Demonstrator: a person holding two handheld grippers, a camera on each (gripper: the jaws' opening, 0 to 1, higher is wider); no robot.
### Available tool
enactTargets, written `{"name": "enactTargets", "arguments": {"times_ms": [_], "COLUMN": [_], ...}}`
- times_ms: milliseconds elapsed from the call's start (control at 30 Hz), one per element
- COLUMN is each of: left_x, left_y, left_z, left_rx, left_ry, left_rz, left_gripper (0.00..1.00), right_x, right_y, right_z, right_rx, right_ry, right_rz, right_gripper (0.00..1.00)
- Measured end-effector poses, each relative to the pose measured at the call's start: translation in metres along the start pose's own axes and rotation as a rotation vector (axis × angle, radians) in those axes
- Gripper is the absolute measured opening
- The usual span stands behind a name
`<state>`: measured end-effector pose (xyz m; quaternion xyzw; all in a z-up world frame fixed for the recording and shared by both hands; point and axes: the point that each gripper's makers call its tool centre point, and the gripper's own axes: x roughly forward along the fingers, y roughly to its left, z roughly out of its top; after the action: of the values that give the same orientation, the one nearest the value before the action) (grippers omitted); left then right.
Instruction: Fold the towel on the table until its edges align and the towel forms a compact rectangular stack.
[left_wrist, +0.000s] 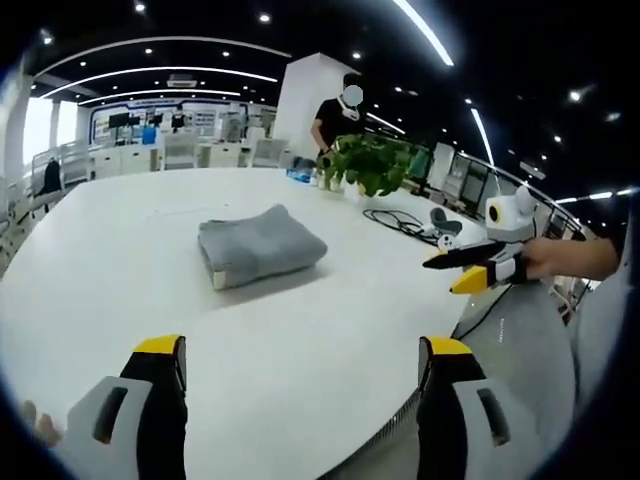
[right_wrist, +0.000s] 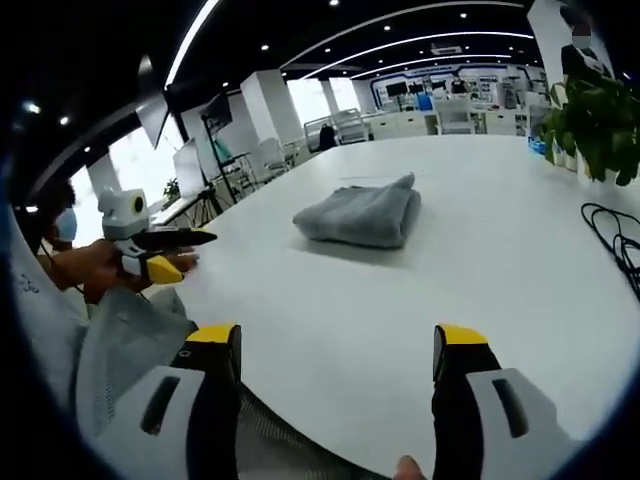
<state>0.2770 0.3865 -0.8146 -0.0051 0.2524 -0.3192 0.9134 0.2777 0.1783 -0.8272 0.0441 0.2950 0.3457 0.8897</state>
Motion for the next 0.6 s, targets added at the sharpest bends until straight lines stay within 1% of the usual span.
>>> {"name": "enactTargets", "arguments": {"times_ms": [233, 600], "left_x": [0.0008, 0.0006], "left_y": [-0.0022, 0.0015], "left_z": [0.0, 0.0014], "left_rx": [0.001, -0.007], "left_ry": [0.001, 0.0], "left_rz": [-0.007, -0.003], "left_gripper": [0.99, 0.98], "right_x": [-0.0005, 0.0023], "right_y": [-0.0007, -0.0005], "right_z": [0.0008, -0.0027], "right_rx": [0.009, 0.01], "right_ry": [-0.007, 0.01], "right_rz": [0.0, 0.009], "right_gripper": [0.79, 0.78]}}
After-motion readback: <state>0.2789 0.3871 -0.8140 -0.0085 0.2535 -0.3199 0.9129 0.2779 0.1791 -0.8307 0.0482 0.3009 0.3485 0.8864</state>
